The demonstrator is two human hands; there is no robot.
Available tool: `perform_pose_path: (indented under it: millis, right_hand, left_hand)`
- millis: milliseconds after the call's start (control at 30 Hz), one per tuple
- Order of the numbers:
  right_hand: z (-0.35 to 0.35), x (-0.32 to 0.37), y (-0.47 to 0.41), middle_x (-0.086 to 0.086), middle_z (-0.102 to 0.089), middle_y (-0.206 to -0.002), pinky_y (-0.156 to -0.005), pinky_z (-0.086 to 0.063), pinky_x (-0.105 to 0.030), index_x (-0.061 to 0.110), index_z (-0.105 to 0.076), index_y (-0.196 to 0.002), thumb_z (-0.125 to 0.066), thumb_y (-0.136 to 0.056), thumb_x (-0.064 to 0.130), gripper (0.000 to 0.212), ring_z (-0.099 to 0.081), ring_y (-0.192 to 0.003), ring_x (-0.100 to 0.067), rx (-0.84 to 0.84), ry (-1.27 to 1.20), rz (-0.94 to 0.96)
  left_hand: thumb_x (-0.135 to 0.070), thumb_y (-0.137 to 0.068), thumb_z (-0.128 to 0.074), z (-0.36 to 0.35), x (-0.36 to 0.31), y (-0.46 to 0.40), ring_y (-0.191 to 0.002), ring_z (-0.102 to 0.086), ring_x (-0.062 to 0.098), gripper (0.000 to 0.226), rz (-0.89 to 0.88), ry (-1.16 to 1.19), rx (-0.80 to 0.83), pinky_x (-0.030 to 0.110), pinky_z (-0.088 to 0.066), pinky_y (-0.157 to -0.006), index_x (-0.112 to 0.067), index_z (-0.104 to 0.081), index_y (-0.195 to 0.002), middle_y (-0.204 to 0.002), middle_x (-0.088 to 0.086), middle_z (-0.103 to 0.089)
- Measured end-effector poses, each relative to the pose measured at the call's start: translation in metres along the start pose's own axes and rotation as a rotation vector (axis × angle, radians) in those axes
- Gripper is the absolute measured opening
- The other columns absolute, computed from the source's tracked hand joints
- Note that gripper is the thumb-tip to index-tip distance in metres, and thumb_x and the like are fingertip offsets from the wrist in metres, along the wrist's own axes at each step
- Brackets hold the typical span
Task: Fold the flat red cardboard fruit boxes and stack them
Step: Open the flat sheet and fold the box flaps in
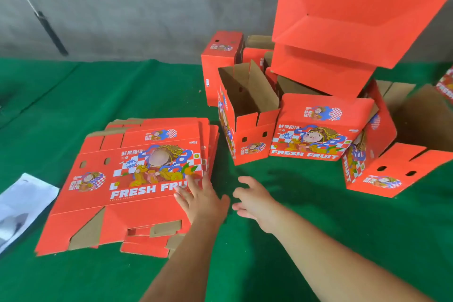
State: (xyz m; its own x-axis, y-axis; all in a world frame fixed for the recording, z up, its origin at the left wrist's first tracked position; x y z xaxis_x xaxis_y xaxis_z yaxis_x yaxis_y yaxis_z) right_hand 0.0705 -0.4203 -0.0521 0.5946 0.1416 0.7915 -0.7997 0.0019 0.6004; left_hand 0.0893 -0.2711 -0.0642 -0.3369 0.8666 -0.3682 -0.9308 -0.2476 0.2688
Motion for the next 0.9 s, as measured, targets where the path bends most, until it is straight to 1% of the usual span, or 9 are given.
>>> perform_pose_path:
  millis: [133, 267, 400, 500, 567, 633, 700, 800, 900]
  right_hand:
    - [-0.024, -0.020, -0.003, 0.001, -0.059, -0.109, -0.073, -0.060, -0.025, 0.030, -0.042, -0.151, -0.052, -0.096, 0.015, 0.058, -0.071, -0.091, -0.020, 0.052, 0.067, -0.070]
    - [-0.044, -0.016, 0.000, -0.004, -0.057, -0.135, -0.067, -0.049, -0.022, 0.029, -0.027, -0.159, -0.049, -0.097, 0.021, 0.066, -0.066, -0.093, -0.014, 0.128, 0.329, 0.055]
    - [-0.041, -0.008, 0.000, -0.003, -0.050, -0.146, -0.077, -0.055, -0.033, 0.030, -0.022, -0.161, -0.047, -0.098, 0.025, 0.068, -0.065, -0.092, -0.014, 0.094, 0.291, 0.107]
    - [-0.036, -0.008, 0.007, 0.002, -0.040, -0.159, -0.078, -0.054, -0.033, 0.038, -0.010, -0.160, -0.051, -0.097, 0.024, 0.077, -0.066, -0.092, -0.013, 0.104, 0.506, 0.282]
    - [-0.040, -0.007, 0.014, 0.001, -0.056, -0.141, -0.089, -0.056, -0.040, 0.036, -0.010, -0.156, -0.058, -0.099, 0.032, 0.075, -0.065, -0.105, -0.018, 0.144, 0.535, 0.409]
    - [-0.040, 0.002, 0.020, -0.003, -0.063, -0.122, -0.081, -0.058, -0.030, 0.034, -0.027, -0.150, -0.051, -0.105, 0.042, 0.052, -0.065, -0.099, -0.014, 0.157, 0.183, 0.345]
    - [-0.029, 0.004, 0.017, -0.002, -0.064, -0.124, -0.070, -0.058, -0.025, 0.036, -0.039, -0.145, -0.050, -0.107, 0.030, 0.039, -0.068, -0.092, -0.011, 0.113, -0.091, 0.232]
    - [-0.019, -0.009, 0.021, -0.003, -0.054, -0.144, -0.087, -0.059, -0.035, 0.031, -0.034, -0.153, -0.055, -0.099, 0.008, 0.062, -0.068, -0.099, -0.017, 0.076, 0.014, 0.138]
    - [-0.020, -0.030, 0.026, -0.010, -0.051, -0.144, -0.097, -0.057, -0.038, 0.025, -0.035, -0.156, -0.059, -0.095, 0.008, 0.068, -0.067, -0.103, -0.022, 0.068, 0.036, 0.023]
  left_hand:
    - [-0.024, -0.101, -0.045, -0.018, 0.038, -0.005, -0.157, 0.006, 0.045, 0.080, -0.096, -0.282, 0.002, 0.050, 0.000, -0.128, -0.023, 0.002, -0.165, -0.170, 0.022, 0.011]
    - [-0.011, -0.097, -0.051, -0.009, 0.011, -0.004, -0.136, -0.047, 0.037, 0.055, -0.213, -0.433, -0.004, 0.044, -0.041, -0.112, -0.016, -0.039, -0.150, -0.146, 0.018, -0.044]
    - [-0.002, -0.093, -0.057, 0.017, -0.005, -0.001, -0.112, -0.068, 0.030, 0.053, -0.278, -0.213, 0.016, 0.038, -0.054, -0.090, -0.028, -0.056, -0.140, -0.126, 0.004, -0.069]
    - [0.002, -0.088, -0.054, 0.034, -0.013, 0.014, -0.093, -0.070, 0.025, 0.042, -0.286, 0.008, -0.044, 0.029, -0.051, -0.072, -0.034, -0.069, -0.104, -0.100, -0.006, -0.075]
    - [0.001, -0.082, -0.053, 0.043, -0.029, 0.025, -0.069, -0.062, 0.014, 0.037, -0.306, 0.152, -0.084, 0.018, -0.036, -0.053, -0.035, -0.058, -0.078, -0.072, -0.012, -0.064]
    - [0.002, -0.083, -0.049, 0.044, -0.050, 0.034, -0.060, -0.055, 0.001, 0.041, -0.365, 0.340, -0.051, 0.013, -0.031, -0.048, -0.037, -0.051, -0.070, -0.064, -0.015, -0.058]
    - [0.003, -0.086, -0.046, 0.041, -0.055, 0.040, -0.068, -0.062, 0.002, 0.044, -0.399, 0.500, 0.027, 0.018, -0.041, -0.055, -0.039, -0.059, -0.081, -0.077, -0.013, -0.067]
    - [-0.007, -0.091, -0.055, 0.044, -0.020, 0.045, -0.102, -0.066, 0.008, 0.035, -0.435, 0.460, -0.053, 0.017, -0.048, -0.080, -0.031, -0.067, -0.114, -0.117, -0.004, -0.070]
    - [-0.042, -0.089, -0.068, 0.012, 0.038, 0.041, -0.154, -0.024, 0.028, 0.069, -0.381, -0.035, 0.070, 0.043, -0.017, -0.126, -0.034, -0.043, -0.153, -0.167, -0.001, -0.028]
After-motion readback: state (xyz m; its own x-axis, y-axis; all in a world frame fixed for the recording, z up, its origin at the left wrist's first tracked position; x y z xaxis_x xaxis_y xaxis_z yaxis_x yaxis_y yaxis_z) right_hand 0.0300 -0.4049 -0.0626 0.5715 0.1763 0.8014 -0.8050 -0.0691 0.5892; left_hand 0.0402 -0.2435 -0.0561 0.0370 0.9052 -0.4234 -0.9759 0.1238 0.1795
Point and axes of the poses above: each hand's wrist, its own y-axis away from the middle knuckle, its own z-axis out of the back of the hand, x = y × z, the point moved 7 cm from there along -y, towards the middle knuckle
